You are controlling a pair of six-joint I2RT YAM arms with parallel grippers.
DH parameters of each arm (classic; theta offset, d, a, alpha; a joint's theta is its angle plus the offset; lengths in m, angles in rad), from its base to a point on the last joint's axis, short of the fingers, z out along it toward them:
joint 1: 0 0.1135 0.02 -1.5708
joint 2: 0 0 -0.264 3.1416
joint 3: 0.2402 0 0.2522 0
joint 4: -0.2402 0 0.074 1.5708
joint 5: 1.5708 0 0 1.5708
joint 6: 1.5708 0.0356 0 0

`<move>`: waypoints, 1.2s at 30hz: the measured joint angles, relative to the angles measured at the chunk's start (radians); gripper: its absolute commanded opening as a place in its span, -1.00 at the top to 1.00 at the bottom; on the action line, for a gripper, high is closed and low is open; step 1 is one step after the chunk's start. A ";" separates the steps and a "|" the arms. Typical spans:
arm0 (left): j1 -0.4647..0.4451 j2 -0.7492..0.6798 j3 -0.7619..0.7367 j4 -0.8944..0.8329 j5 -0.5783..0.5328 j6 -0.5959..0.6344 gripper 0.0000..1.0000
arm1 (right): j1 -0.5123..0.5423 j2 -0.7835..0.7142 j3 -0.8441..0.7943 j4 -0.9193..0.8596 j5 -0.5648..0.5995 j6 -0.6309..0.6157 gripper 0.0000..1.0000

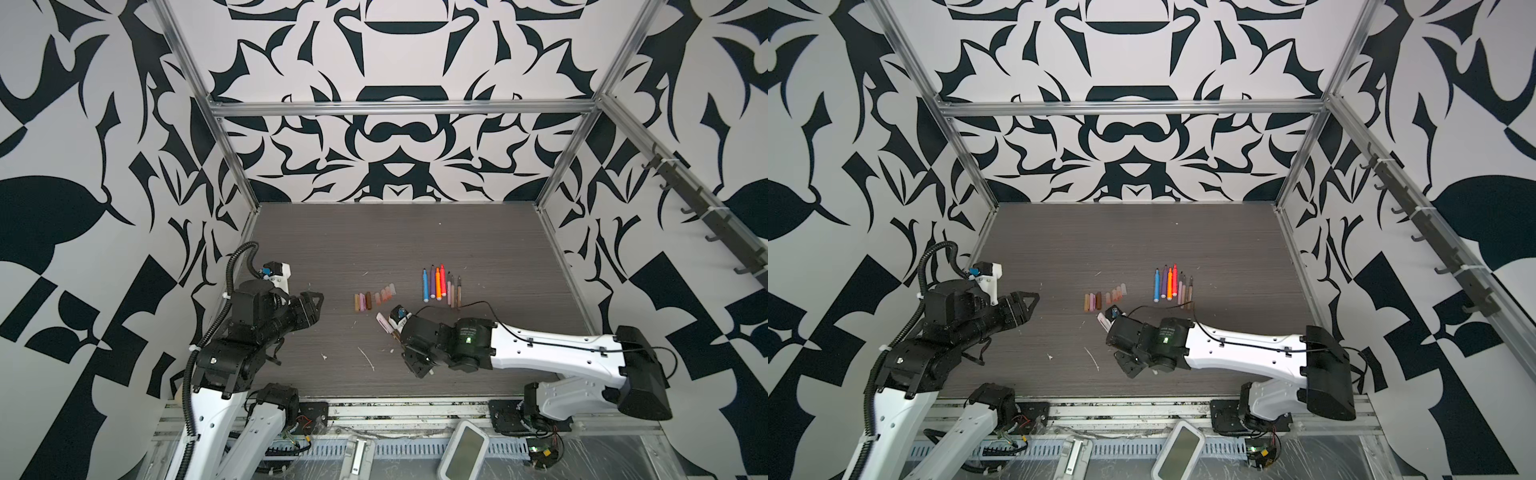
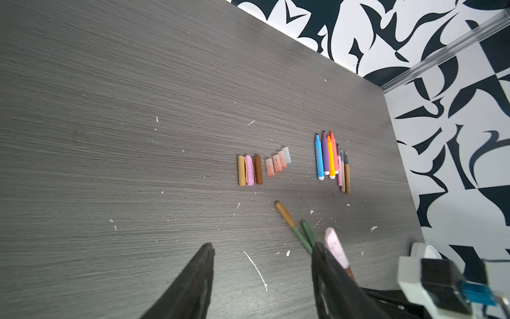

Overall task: Open the pen caps
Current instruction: 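Hold the pen up with the right gripper while the left gripper reaches for its cap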

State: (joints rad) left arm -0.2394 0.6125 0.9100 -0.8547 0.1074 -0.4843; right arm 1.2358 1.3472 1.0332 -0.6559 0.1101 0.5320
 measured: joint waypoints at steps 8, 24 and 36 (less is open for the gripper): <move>0.000 0.002 0.000 -0.002 -0.030 -0.012 -0.20 | -0.051 -0.016 -0.021 0.026 -0.028 0.000 1.00; 0.002 0.034 0.000 -0.002 -0.014 -0.013 -0.19 | -0.051 -0.079 -0.137 0.053 0.003 0.034 1.00; 0.005 0.048 0.000 -0.002 -0.009 -0.013 -0.19 | -0.051 0.140 -0.038 0.117 0.003 -0.004 1.00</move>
State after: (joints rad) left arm -0.2348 0.6605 0.9100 -0.8566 0.0982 -0.4976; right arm 1.1851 1.4872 0.9955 -0.5392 0.1127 0.5282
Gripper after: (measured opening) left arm 0.596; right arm 0.106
